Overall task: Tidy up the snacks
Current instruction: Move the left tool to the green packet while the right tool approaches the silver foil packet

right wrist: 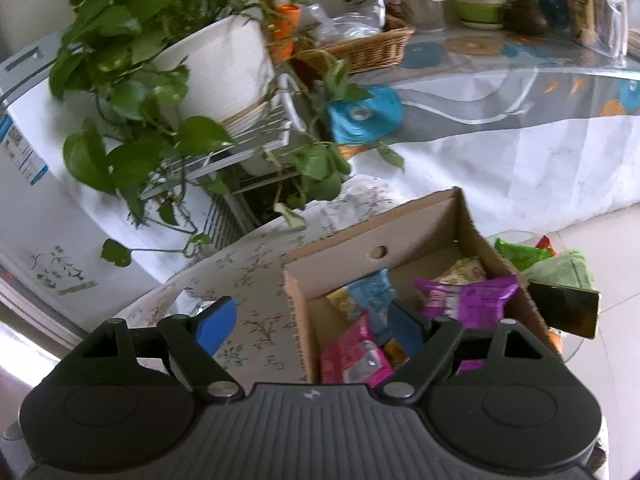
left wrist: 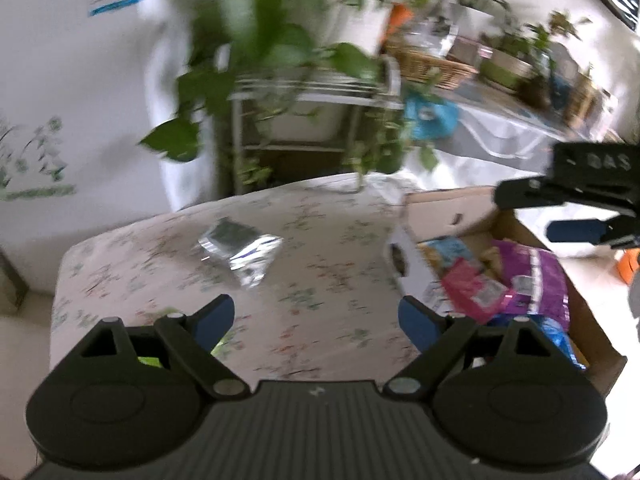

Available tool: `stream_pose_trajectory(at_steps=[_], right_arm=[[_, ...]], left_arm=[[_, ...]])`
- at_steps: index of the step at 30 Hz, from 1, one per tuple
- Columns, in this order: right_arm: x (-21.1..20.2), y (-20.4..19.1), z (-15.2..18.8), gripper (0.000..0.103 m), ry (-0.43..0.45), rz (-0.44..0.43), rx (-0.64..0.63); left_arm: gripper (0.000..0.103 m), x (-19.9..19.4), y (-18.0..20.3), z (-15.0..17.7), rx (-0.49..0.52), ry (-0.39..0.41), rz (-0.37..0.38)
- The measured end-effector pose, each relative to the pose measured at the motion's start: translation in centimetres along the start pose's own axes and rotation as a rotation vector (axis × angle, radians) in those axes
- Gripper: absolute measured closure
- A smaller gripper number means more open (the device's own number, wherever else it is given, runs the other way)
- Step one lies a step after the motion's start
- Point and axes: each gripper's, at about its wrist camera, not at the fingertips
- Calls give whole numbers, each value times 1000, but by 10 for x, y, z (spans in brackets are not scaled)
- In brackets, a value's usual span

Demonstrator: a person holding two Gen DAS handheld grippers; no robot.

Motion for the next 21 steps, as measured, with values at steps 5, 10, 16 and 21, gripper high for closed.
stream_pose_trajectory(at_steps=[5, 10, 16, 21], right_arm=[[5, -12, 1, 15, -10, -15, -16], [16, -31, 3, 15, -32, -34, -39], [26, -48, 5, 14, -53, -52, -62], [38, -65, 7, 12, -82, -75, -81]], left_arm=[[14, -5, -41, 4, -80, -11, -51], [14, -10, -74, 9, -137, -17, -84], [13, -5, -101, 20, -141, -43, -112], [13, 12, -114, 28, -162, -59, -62]])
Point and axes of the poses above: each gripper's, at about its wrist camera, not at the fingertips, and x roughly the way its jaws point, y to its right, z to its underside, and after that the axes turned 5 degrees about -y, right-handed
